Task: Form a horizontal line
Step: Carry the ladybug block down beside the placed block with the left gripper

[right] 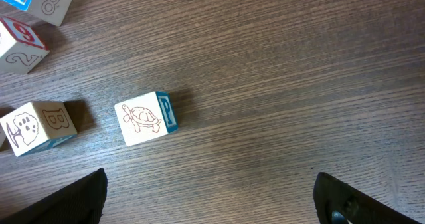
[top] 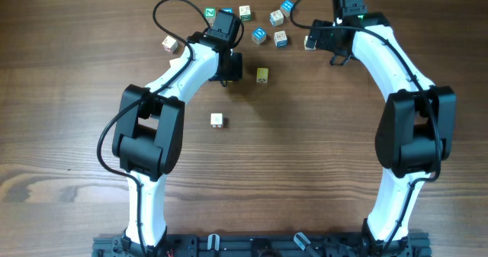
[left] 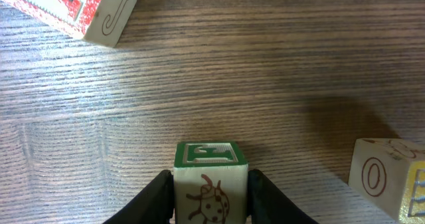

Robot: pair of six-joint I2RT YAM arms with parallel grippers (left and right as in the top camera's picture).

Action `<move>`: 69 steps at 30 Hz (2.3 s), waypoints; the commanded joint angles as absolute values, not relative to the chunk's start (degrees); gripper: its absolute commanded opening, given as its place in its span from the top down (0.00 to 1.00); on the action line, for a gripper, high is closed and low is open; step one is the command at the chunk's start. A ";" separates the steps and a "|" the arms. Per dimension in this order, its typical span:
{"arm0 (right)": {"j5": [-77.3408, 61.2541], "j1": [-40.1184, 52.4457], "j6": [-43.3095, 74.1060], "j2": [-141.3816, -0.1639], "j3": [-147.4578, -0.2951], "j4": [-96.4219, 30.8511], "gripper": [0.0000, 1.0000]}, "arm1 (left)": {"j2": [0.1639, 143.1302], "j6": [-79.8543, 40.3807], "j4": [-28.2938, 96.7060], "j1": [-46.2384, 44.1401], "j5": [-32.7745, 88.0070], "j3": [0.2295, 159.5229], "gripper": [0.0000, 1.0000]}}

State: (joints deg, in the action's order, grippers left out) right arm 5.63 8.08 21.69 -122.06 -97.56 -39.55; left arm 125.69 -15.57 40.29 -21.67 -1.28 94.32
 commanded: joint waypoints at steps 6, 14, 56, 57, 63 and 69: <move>6.37 8.05 21.04 -123.55 -97.86 -39.42 0.00 | 126.56 -15.44 40.05 -21.76 -2.09 93.73 0.66; 6.37 8.05 21.02 -123.55 -97.86 -39.42 0.00 | 123.92 -15.42 40.49 -21.74 -2.72 93.76 0.71; 6.37 8.05 21.02 -123.55 -97.86 -39.42 0.00 | 102.87 -16.10 48.71 -11.38 -2.26 68.14 0.87; 6.37 8.05 21.02 -123.55 -97.86 -39.42 0.00 | 102.87 -14.87 48.16 -11.38 -1.67 67.90 0.87; 6.37 8.05 21.02 -123.55 -97.86 -39.42 0.00 | 103.09 -11.49 47.24 -11.40 0.67 67.09 0.87; 6.37 8.05 21.02 -123.55 -97.86 -39.42 0.00 | 103.13 -11.51 42.30 -11.40 0.64 62.83 0.83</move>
State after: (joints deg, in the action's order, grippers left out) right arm 5.63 8.08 21.71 -122.06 -97.56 -39.55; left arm 103.96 -12.67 43.16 -11.62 -0.08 64.82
